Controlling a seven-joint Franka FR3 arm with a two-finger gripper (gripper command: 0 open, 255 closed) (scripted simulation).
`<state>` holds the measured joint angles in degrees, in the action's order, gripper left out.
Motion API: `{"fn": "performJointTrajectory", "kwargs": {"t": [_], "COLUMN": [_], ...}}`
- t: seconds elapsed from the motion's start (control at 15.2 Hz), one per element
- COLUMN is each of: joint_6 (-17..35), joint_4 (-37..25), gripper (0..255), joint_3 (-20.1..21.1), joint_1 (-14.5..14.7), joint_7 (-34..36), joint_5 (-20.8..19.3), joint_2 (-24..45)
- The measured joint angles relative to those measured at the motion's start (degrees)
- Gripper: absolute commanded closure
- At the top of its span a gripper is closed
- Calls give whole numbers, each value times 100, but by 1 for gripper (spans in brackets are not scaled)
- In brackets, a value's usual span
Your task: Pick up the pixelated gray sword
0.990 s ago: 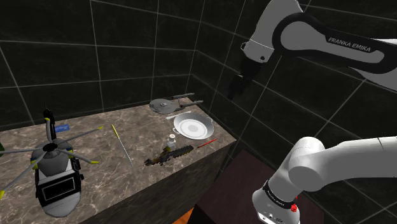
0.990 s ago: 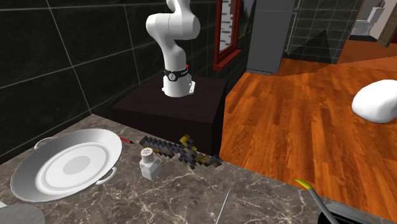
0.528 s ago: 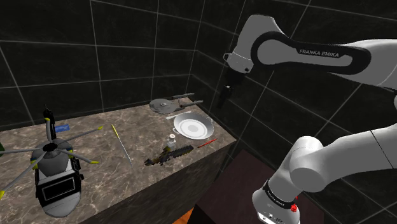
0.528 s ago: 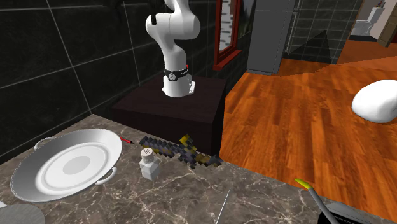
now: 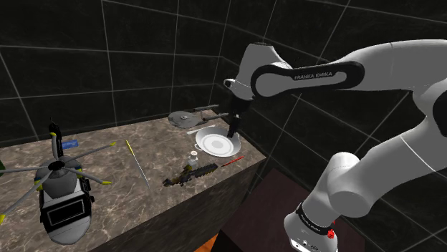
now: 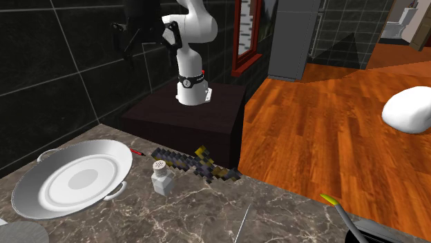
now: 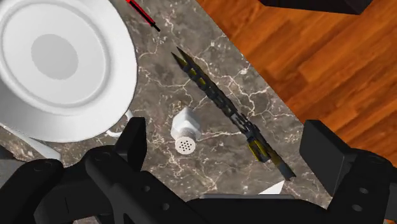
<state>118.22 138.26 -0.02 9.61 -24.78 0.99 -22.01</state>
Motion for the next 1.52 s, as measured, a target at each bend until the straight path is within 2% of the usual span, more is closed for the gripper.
{"fn": "performJointTrajectory", "kwargs": {"t": [0.53,1.06,1.52], "joint_6": [1223,2281,2757], "joint_4": [-184,-455,-501], "gripper": [0,0,0], "joint_3": [53,315,325], "joint_1": [392,678,704], "joint_7": [-1560,-2833,-2979], "joint_5": [-132,-455,-591], "joint_2": [1561,3036,3576]}}
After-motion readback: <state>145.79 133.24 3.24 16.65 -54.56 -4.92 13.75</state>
